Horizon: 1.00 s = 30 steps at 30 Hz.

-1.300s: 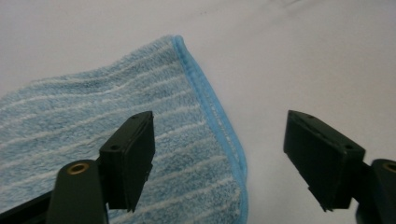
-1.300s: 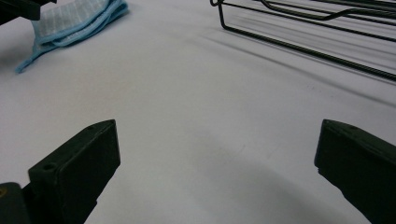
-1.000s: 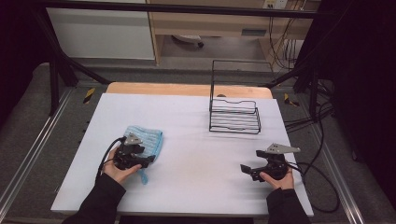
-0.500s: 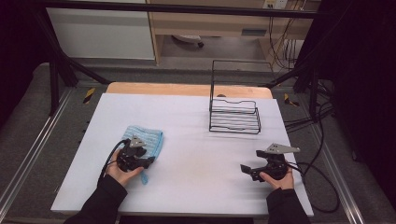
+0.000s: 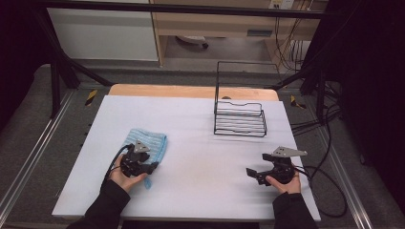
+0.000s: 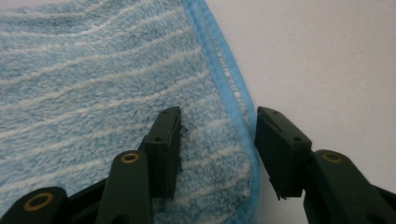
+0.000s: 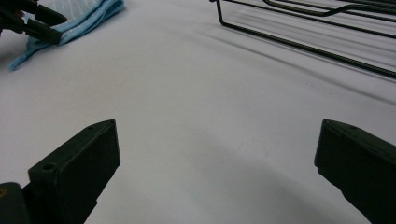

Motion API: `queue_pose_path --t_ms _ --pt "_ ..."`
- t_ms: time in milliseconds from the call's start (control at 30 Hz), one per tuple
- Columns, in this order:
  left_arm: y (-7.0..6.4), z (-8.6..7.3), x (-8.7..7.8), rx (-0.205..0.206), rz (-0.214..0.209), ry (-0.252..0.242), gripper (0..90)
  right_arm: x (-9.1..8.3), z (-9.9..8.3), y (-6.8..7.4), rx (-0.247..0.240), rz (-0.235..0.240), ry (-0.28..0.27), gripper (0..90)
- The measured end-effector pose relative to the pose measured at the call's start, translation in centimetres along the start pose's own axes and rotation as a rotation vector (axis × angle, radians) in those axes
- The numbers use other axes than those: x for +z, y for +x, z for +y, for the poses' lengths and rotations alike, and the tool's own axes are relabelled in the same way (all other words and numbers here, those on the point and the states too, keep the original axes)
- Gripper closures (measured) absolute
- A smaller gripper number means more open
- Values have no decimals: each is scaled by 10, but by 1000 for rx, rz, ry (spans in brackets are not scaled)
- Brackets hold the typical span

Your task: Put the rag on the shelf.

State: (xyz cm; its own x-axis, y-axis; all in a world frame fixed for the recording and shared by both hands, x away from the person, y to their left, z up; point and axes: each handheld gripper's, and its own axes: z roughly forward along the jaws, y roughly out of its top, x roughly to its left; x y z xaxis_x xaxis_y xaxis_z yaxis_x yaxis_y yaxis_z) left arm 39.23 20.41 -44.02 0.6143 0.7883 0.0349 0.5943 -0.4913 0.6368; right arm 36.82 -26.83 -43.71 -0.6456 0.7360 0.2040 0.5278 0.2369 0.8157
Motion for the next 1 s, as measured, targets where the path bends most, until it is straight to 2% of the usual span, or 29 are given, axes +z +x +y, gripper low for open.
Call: queue_pose_path --t_ms 133,300,433,600,867,1000 --pt "0 2 1 -5 6 12 529 0 0 0 2 1 0 7" --pt "1 4 2 -18 18 22 595 -1 1 0 4 -2 -11 7" --pt "5 5 2 -23 21 23 697 -1 0 -1 1 -3 -9 7" --pt "7 5 1 -31 20 13 761 0 0 0 2 -2 -6 7" --pt "22 3 -3 -111 -64 -23 811 -1 1 -1 -3 -2 -5 8" --pt "26 3 -8 -129 -86 -46 818 -2 1 -1 4 -2 -8 7"
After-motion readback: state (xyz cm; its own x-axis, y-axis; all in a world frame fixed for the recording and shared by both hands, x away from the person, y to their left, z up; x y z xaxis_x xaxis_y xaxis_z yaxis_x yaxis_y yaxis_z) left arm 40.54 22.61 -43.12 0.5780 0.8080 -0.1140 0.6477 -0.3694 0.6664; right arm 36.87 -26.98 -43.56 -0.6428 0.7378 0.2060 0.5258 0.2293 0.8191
